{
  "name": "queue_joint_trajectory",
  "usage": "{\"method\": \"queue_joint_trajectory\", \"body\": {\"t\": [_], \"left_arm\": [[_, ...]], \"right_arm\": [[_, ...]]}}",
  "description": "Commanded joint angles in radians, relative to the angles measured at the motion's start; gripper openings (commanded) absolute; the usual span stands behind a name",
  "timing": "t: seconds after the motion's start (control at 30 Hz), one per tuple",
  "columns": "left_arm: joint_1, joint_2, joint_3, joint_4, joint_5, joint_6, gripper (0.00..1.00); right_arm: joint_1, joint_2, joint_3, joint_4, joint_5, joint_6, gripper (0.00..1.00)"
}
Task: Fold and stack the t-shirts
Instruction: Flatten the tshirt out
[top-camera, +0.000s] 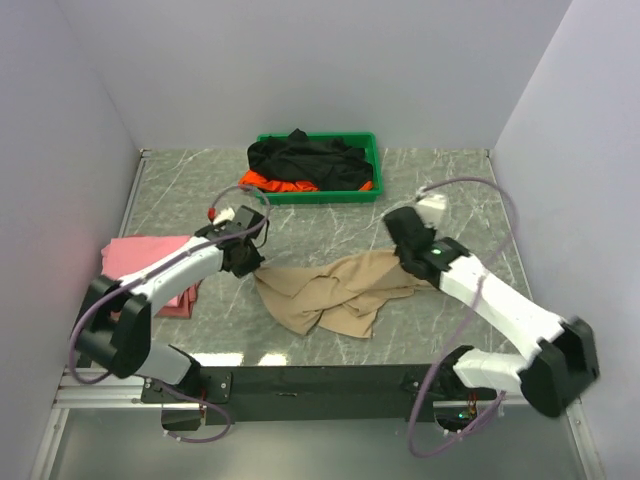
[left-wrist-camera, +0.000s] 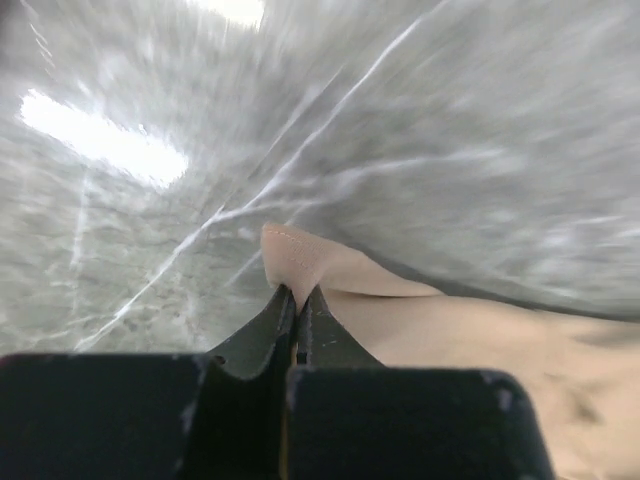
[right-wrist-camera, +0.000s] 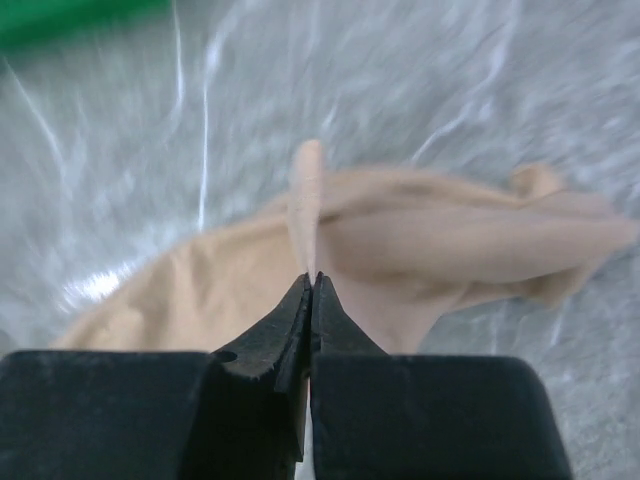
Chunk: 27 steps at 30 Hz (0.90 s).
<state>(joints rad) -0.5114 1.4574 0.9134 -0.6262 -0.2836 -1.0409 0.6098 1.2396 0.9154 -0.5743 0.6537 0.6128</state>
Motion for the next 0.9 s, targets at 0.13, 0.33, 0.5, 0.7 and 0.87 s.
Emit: {"method": "queue_joint_trajectory", "body": {"t": [0.13,0.33,0.5,0.7,0.87], "left_arm": [[0.01,-0.265,0.264,-0.148,-0.187,0.001,0.01],[0.01,-0.461,0.447,-0.244,-0.317,0.011,0.01],[0.008,-0.63,0.588,-0.247,-0.336,0.013,0.01],[0.01,-0.815,0.732,-0.135,-0.215,0.08,0.01],[0.011,-0.747,0.97,-0.179,-0.144,0.162,0.01]], "right_arm": [[-0.143,-0.356,0.141,0.022,0.044,-0.065,0.0],[-0.151,-0.514,0.377,-0.025,0.138,-0.158,0.0],[-0.15,-0.597,0.577,-0.061,0.006,-0.2,0.0],[-0.15,-0.638,0.805,-0.094,-0.308,-0.242,0.0],[-0.151,-0.605,1.005,-0.163,-0.439,-0.24,0.0]]}}
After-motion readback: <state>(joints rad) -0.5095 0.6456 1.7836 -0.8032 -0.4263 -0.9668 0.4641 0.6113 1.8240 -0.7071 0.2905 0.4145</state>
